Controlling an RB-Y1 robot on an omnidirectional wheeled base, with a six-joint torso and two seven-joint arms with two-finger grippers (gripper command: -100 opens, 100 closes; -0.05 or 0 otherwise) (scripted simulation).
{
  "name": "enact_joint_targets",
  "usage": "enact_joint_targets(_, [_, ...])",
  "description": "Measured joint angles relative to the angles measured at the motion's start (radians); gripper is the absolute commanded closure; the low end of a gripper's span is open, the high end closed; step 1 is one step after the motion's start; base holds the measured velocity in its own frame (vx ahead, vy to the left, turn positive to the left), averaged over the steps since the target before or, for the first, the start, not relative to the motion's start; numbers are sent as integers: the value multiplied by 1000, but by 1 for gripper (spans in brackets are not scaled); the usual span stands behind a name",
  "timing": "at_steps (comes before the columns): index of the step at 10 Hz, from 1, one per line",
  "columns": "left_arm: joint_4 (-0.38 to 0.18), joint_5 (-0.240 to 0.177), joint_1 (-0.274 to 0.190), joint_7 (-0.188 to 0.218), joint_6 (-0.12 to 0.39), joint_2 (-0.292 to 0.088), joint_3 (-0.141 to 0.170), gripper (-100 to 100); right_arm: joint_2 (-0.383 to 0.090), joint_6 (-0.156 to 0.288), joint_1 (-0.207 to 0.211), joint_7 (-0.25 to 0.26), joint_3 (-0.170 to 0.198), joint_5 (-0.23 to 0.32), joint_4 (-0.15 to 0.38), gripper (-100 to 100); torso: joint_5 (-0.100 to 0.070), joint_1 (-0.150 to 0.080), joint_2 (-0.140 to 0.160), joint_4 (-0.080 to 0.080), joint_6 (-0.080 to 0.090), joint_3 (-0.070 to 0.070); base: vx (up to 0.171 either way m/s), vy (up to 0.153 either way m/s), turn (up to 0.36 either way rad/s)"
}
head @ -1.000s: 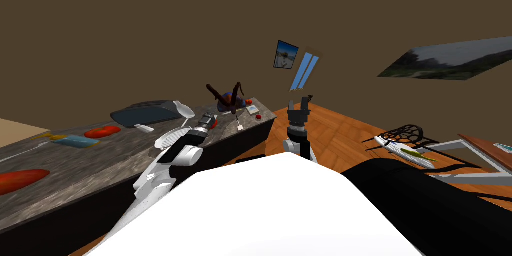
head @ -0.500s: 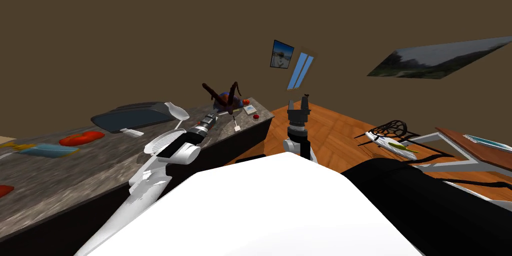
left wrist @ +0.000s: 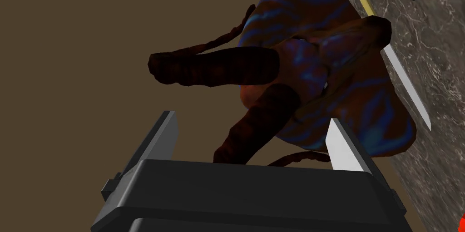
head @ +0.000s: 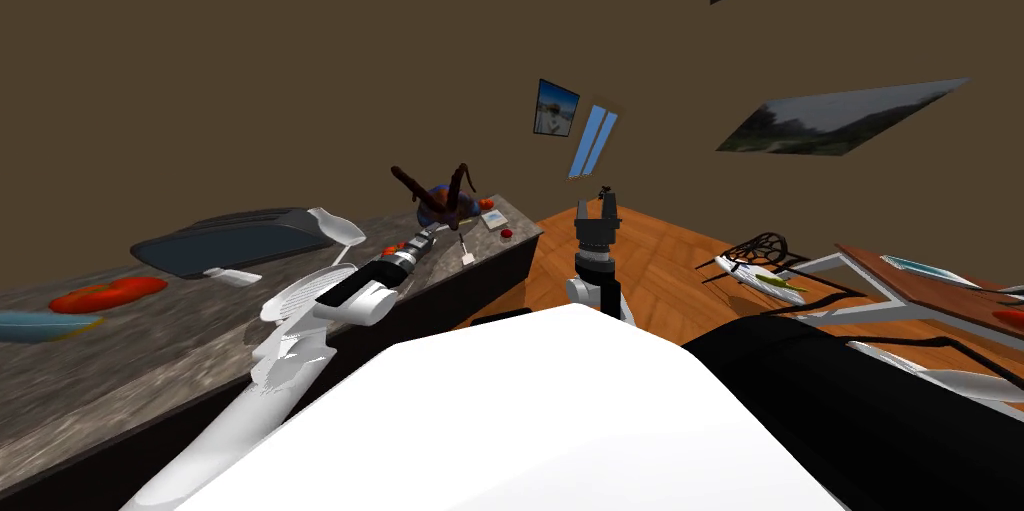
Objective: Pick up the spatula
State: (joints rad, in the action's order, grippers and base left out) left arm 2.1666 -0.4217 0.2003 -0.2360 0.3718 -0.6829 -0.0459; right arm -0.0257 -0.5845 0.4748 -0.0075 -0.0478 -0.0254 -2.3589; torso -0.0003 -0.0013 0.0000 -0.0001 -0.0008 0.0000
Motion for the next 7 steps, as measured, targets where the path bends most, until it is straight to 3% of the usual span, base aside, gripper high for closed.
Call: enact_joint_targets(7, [-47,-98,-28,-44,188,-135,-23,-100,0,0,0,0,0,0,0,0,0,-1,-1,0,1,-1,20,-39,-105])
